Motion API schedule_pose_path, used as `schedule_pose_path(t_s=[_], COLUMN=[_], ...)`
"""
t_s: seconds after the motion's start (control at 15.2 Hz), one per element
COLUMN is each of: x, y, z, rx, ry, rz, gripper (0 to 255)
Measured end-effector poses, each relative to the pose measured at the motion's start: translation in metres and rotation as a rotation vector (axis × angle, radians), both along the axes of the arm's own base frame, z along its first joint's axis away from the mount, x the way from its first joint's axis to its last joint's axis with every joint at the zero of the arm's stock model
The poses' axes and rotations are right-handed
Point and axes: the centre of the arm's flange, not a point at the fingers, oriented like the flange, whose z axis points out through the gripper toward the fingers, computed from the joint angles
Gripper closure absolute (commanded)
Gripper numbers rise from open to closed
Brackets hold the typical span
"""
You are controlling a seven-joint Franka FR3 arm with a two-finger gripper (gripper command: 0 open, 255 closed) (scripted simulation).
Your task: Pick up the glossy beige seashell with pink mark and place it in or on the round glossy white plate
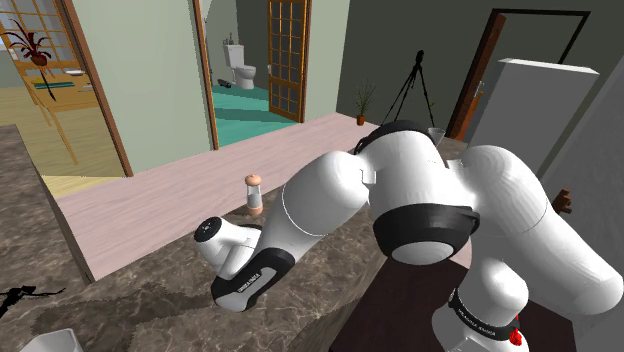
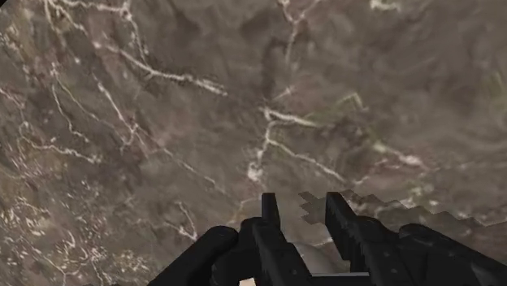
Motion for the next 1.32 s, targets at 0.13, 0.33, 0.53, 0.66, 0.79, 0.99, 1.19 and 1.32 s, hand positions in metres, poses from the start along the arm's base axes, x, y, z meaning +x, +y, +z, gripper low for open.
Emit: schedule_pose_path(t_s=[0.13, 0.33, 0.53, 0.66, 0.79, 0.99, 1.19, 1.32], x=[0.000, 0.000, 0.000, 0.007, 0.034, 0.071, 0.099, 0.104], y=[0.000, 0.000, 0.000, -0.002, -0.014, -0.044, -0.088, -0.100], z=[0.000, 0.000, 0.000, 0.003, 0.013, 0.034, 0.051, 0.055], rx=[0.000, 0.000, 0.000, 0.001, 0.004, 0.009, 0.014, 0.014], ry=[0.000, 0.000, 0.000, -0.001, 0.000, 0.005, 0.011, 0.013], rz=[0.000, 0.000, 0.000, -0.050, -0.234, -0.569, -0.915, -1.014], gripper=[255, 255, 0, 0, 0, 0, 0, 0])
